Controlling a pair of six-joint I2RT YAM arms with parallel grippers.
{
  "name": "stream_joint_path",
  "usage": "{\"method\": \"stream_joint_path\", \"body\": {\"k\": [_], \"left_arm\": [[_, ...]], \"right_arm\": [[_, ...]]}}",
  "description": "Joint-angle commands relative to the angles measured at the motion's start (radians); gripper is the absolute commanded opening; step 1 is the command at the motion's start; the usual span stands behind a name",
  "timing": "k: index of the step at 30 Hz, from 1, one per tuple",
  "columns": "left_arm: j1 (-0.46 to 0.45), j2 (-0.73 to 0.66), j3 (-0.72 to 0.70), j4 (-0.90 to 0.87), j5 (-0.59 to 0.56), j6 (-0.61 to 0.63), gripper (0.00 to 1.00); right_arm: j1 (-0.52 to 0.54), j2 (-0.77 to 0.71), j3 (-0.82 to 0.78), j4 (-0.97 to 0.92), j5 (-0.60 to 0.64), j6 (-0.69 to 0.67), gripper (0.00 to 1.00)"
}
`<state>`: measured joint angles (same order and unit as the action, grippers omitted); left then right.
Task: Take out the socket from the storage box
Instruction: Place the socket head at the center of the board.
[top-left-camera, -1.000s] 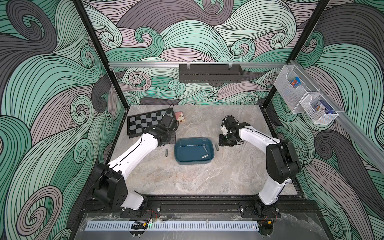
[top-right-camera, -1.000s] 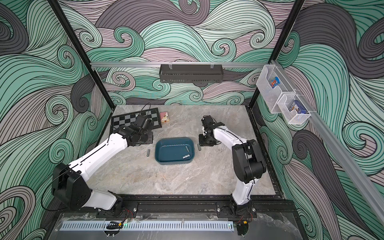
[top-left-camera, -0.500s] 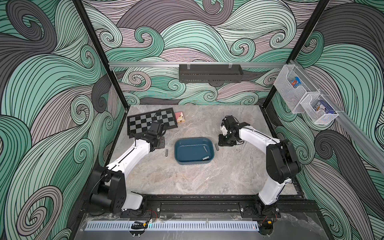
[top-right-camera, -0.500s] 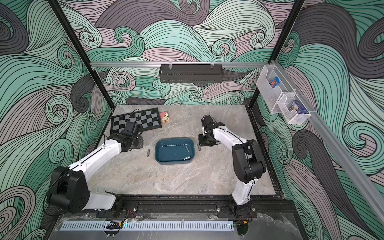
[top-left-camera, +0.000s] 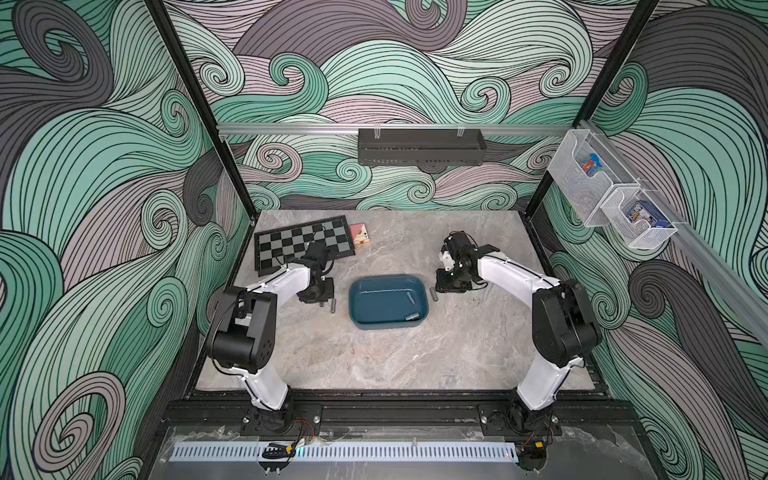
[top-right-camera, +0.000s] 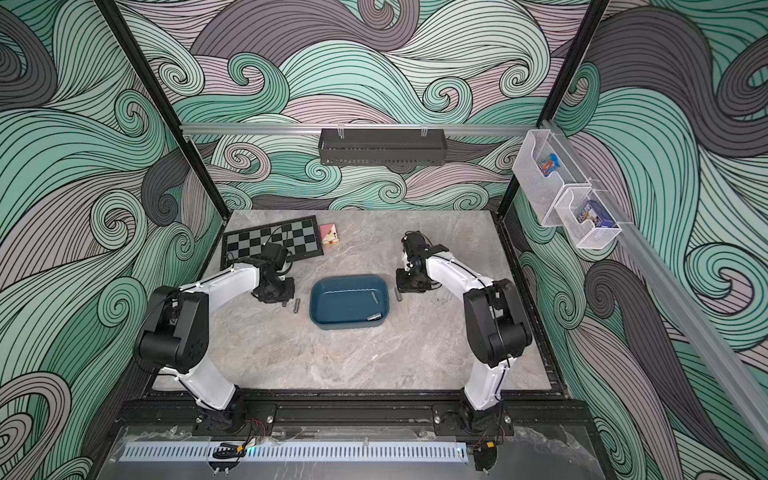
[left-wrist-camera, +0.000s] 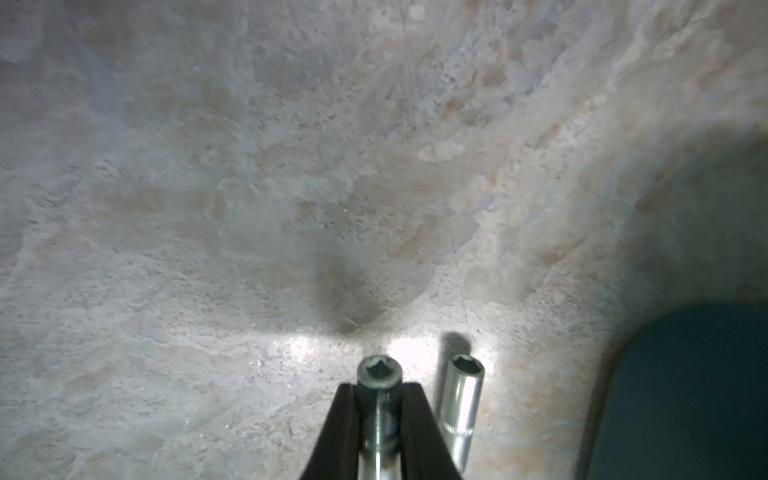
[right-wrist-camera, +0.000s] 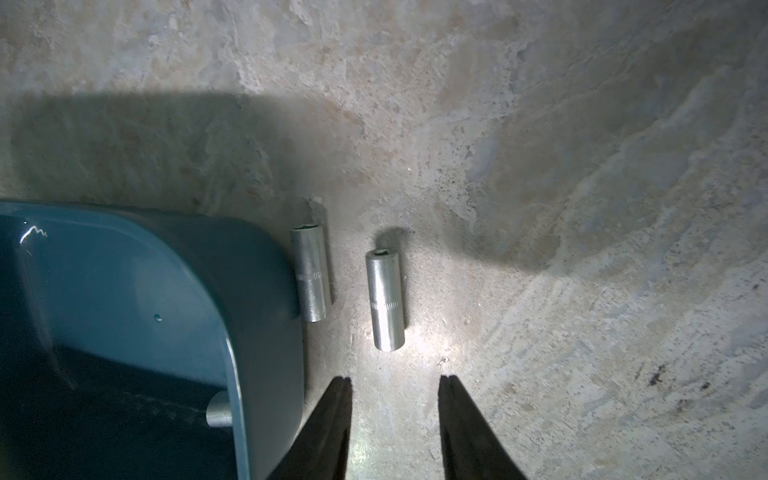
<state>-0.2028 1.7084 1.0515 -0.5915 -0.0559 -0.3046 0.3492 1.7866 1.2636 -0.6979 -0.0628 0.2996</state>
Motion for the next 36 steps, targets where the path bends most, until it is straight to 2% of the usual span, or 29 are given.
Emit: {"method": "stream_joint_path", "body": {"k": [1, 11, 16, 24, 36], "left_arm": [[0.008, 0.018, 0.003, -0.029, 0.026, -0.015, 0.0], [0.007, 0.047, 0.01, -0.05, 0.014, -0.018, 0.0], [0.008, 0.064, 0.015, -0.057, 0.019, -0.019, 0.15], [0.006, 0.065, 0.015, -0.057, 0.019, -0.022, 0.3], [0.005, 0.017, 0.018, -0.07, 0.013, -0.019, 0.35]], "right_arm": [[0.003, 0.006, 0.001, 0.008, -0.015, 0.006, 0.39], [0.004, 0.0, -0.003, 0.008, -0.013, 0.004, 0.39], [0.004, -0.003, -0.006, 0.009, -0.012, 0.002, 0.39], [0.006, -0.007, -0.009, 0.008, -0.012, 0.001, 0.4], [0.004, -0.018, -0.01, 0.008, -0.007, -0.001, 0.4]]}}
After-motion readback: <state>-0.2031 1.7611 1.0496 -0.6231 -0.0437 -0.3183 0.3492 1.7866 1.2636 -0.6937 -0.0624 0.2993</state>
